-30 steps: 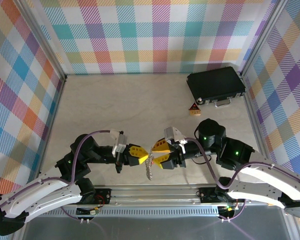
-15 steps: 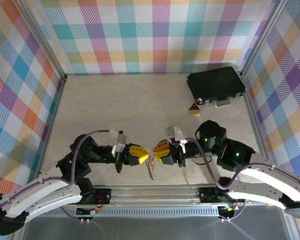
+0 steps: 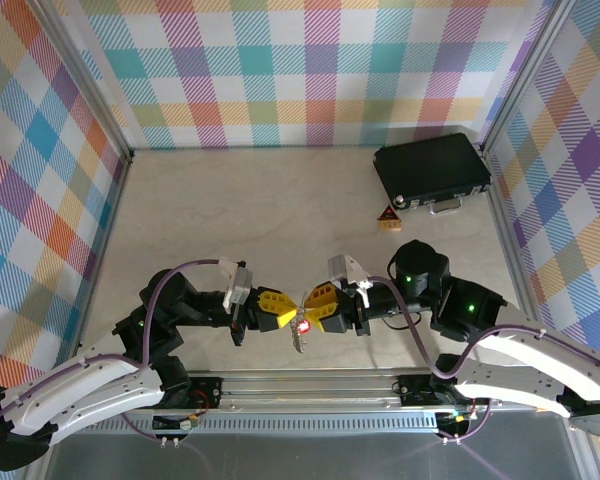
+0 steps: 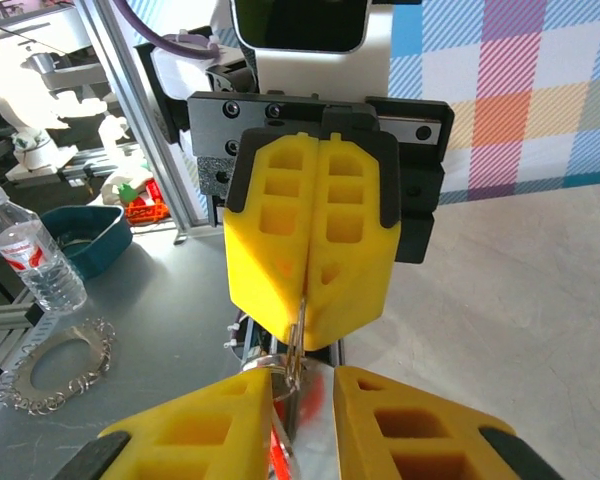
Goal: Put the keys on the keyring
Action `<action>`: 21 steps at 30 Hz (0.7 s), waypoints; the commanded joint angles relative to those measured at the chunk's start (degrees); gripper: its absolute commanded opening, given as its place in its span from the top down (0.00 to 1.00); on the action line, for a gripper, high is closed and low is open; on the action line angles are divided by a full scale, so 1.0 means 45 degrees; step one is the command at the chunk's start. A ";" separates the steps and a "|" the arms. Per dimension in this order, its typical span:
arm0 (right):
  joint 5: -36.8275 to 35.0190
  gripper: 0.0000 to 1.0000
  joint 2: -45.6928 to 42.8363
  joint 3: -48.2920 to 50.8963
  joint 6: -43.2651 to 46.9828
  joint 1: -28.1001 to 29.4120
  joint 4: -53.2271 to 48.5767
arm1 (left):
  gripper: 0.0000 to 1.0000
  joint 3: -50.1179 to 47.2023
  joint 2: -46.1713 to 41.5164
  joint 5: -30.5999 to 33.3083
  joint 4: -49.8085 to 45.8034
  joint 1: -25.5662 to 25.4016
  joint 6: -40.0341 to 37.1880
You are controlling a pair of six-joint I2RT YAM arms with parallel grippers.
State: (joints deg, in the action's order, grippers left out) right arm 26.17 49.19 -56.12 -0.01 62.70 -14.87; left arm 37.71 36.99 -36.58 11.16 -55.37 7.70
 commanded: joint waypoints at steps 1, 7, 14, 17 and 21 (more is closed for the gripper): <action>0.0561 0.78 0.0113 0.0086 0.0003 0.0095 0.0666 | 1.00 -0.0002 -0.0047 -0.0133 0.0798 -0.0058 0.0031; 0.0119 0.84 0.0173 0.0184 -0.0065 0.0094 0.0810 | 1.00 -0.0020 -0.0134 -0.0107 0.0725 -0.0059 0.0057; -0.0399 0.96 0.0122 0.0322 -0.0095 0.0096 0.0923 | 1.00 -0.0002 -0.0125 -0.0017 0.0453 -0.0058 -0.0052; -0.0669 1.00 0.0171 0.0322 -0.0059 0.0096 0.0780 | 1.00 0.0017 -0.0125 0.0072 0.0159 -0.0064 -0.0208; -0.0867 1.00 0.0194 0.0183 0.0273 0.0092 0.0208 | 1.00 0.0354 -0.0110 0.0493 -0.0958 -0.0058 -0.0665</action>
State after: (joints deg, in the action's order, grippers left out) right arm 24.32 49.93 -55.31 -0.36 62.70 -13.45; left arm 37.76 36.97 -34.96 9.45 -55.37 6.79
